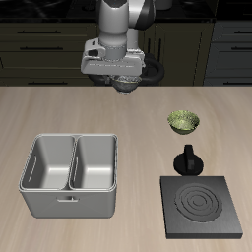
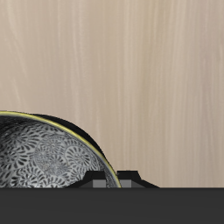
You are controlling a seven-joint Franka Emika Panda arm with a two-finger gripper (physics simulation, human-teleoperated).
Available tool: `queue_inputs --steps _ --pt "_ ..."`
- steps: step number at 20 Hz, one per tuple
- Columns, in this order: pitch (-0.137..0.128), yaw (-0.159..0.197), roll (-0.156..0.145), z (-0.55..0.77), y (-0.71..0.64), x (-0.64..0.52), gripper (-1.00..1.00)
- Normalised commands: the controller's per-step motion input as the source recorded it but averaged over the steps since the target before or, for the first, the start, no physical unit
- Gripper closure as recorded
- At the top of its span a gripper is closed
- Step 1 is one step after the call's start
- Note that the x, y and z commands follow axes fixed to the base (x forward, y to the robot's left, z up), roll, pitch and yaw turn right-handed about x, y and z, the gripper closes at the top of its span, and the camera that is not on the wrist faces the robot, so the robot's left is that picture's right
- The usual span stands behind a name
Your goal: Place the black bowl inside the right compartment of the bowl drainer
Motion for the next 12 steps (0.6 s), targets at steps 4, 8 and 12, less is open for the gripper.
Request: queue_inputs --steps 4,8,12 --pt "-0.003 0.013 -0.003 0.09 -0.03 -0.03 1.00" --pt "-0.038 0.024 -0.007 0.23 -0.04 -0.02 1.00" --pt "-0.024 0.024 -0.014 0.16 -0.10 0.05 1.00"
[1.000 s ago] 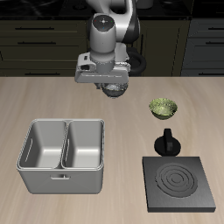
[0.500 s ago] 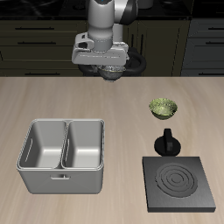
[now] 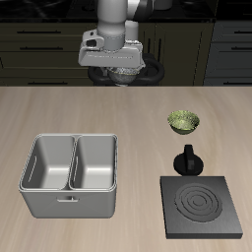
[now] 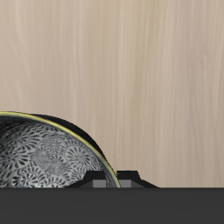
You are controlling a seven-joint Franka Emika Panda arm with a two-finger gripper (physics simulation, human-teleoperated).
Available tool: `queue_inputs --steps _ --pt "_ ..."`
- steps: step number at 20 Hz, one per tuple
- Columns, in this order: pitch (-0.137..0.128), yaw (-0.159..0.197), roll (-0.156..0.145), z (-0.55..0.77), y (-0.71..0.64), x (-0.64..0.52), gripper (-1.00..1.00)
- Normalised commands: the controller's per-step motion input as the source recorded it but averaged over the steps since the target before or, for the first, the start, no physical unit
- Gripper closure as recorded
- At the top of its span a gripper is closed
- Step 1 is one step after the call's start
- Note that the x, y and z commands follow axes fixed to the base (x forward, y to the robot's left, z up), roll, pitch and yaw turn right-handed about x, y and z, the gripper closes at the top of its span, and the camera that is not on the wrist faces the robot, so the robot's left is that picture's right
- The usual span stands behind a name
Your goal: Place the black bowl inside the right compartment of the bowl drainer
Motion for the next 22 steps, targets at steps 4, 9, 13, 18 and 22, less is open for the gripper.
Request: queue_inputs --steps 4,9,13,18,22 --pt "-0.023 0.001 -0.051 0.24 -0.25 0.22 1.00" --pt "-0.037 0.003 -0.008 0.32 -0.10 0.12 1.00" --pt "0.009 0.008 0.008 0.23 -0.12 0.26 1.00" --pt "0.042 -0.021 -0.011 0.12 -0.20 0.26 1.00" --pt "0.023 -0.014 -0.054 0.15 -0.33 0.23 1.00"
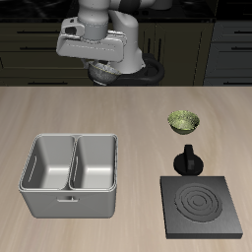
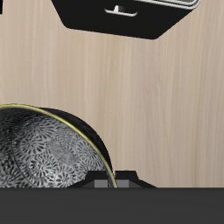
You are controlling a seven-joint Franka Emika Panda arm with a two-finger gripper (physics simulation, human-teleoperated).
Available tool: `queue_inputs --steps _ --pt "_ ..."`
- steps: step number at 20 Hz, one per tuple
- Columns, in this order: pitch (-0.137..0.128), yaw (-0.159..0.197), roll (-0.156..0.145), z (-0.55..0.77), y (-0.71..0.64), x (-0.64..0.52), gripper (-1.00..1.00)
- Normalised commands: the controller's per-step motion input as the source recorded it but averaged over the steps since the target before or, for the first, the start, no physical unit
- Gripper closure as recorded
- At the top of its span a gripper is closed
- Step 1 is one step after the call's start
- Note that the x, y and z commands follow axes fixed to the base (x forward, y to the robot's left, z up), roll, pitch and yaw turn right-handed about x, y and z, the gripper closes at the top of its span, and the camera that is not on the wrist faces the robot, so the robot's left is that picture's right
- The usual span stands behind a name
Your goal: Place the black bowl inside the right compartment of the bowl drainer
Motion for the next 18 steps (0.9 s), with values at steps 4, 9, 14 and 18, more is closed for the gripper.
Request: queue_inputs --steps 4,9,14,18 --pt "0.005 0.001 -0.096 0.15 -0.56 0.23 1.00" --pt "-0.004 -0.018 -0.067 0.14 -0.42 0.20 1.00" --pt "-0.015 0.004 -0.038 0.14 -0.24 0.18 1.00" --pt "-0.023 0.014 -0.007 0.22 -0.19 0.28 1.00"
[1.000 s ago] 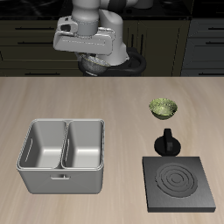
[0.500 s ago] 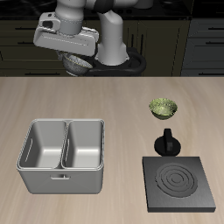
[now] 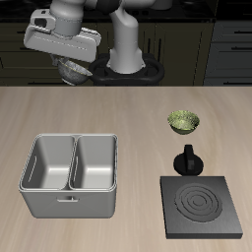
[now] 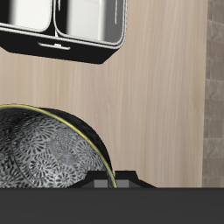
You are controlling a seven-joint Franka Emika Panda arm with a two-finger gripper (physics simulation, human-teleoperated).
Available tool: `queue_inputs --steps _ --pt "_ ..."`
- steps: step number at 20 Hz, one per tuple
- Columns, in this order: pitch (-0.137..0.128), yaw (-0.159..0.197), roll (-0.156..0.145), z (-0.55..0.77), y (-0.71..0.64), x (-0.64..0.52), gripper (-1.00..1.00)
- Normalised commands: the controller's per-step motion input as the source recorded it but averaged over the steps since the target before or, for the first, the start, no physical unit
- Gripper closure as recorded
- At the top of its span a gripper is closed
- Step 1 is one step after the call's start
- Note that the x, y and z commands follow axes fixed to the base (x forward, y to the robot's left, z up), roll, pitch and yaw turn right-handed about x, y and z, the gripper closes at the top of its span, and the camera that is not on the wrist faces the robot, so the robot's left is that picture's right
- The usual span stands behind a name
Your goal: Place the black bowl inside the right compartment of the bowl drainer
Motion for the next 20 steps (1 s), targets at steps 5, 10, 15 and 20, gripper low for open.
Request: queue_inputs --steps 5,10,15,20 --pt "0.005 -0.002 -0.027 0.14 -0.22 0.25 1.00" --pt "-0.013 0.033 -0.009 0.09 -0.15 0.26 1.00" --pt "-0.003 0.013 -0.015 0.10 -0.23 0.31 1.00" --pt "0.001 0.015 0.037 0.05 -0.05 0.30 1.00"
